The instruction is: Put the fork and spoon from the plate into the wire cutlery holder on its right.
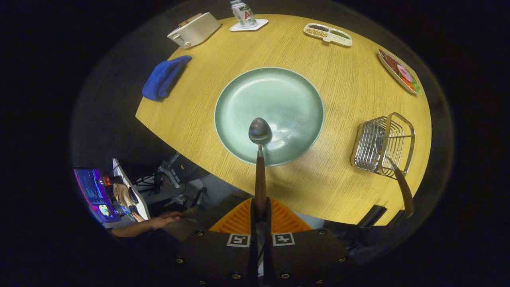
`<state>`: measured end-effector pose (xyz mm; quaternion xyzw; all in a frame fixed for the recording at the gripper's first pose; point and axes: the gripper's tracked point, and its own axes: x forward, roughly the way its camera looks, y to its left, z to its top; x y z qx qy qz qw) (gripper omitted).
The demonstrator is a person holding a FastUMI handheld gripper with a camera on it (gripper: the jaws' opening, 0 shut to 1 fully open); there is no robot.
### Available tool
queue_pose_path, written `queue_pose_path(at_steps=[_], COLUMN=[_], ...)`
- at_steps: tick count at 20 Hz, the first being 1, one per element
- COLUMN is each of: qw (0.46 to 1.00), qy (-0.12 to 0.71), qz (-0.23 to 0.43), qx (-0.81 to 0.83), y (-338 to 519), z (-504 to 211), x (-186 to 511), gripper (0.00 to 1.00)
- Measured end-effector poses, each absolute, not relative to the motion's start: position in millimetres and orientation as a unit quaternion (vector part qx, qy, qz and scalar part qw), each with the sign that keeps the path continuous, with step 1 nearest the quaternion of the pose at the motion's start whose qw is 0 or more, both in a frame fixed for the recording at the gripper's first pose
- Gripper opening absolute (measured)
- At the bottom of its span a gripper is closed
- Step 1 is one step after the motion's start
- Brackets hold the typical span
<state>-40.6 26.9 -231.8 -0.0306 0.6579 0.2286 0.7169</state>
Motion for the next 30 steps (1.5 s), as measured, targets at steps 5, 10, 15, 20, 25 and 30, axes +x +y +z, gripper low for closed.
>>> queue_pose_path(at_steps=[5,10,15,20,25,30], qw=[0.726,0.725,0.735,0.741,0.748,0.745], qy=[0.649,0.649,0.641,0.638,0.639,0.651], qz=[0.228,0.230,0.220,0.207,0.180,0.147], qx=[-0.017,-0.007,-0.003,-0.004,0.014,0.025], y=[17,9,-18,-61,-106,-150], z=[-229,-215,-182,-142,-117,-118], x=[-27,-21,-5,-3,-5,-8], gripper=[0.06,0.06,0.06,0.06,0.06,0.06])
